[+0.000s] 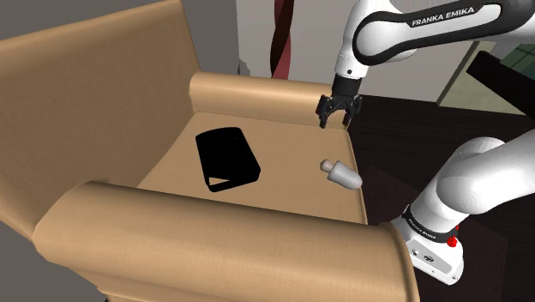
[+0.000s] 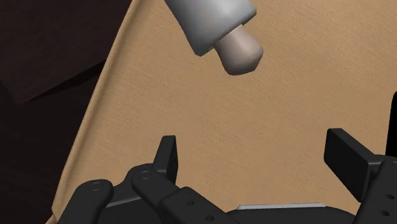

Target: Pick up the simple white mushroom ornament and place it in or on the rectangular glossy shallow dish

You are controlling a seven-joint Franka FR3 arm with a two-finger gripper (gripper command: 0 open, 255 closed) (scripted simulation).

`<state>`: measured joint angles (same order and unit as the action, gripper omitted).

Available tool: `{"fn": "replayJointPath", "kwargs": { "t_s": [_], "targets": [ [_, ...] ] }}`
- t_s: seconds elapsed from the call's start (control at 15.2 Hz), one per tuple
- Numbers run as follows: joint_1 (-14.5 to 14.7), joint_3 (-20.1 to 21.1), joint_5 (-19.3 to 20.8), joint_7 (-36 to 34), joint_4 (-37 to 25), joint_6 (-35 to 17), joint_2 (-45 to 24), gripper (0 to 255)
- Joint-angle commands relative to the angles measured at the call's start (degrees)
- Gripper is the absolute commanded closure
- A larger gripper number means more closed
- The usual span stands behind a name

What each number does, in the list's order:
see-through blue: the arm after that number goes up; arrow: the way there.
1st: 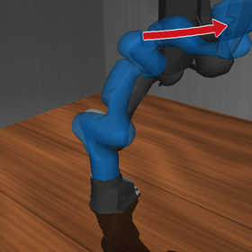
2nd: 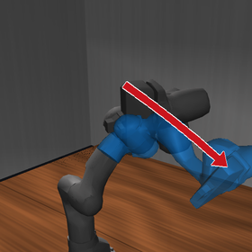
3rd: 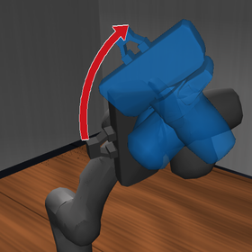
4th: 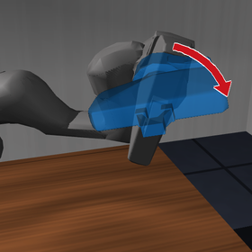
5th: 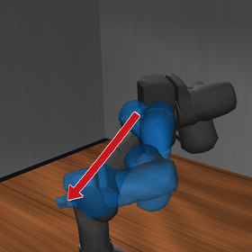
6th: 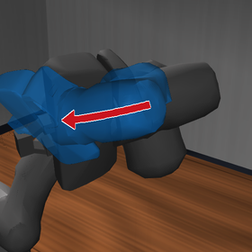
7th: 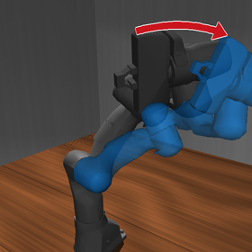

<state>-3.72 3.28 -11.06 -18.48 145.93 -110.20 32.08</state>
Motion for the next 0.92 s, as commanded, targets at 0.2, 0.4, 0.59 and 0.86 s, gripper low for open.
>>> {"fn": "replayJointPath", "kwargs": {
  "t_s": [0.2, 0.4, 0.59, 0.86],
  "targets": [
    [-0.01, 0.69, -2.13, -2.0, 2.39, -6.31, -3.44, 0],
    [0.27, 1.03, -2.6, -1.84, 4.05, -8.91, -4.36, 0],
    [0.42, 1.21, -2.87, -1.75, 4.88, -10.3, -4.91, 0],
    [0.42, 1.21, -2.87, -1.75, 4.88, -10.31, -4.91, 0]
  ]
}}
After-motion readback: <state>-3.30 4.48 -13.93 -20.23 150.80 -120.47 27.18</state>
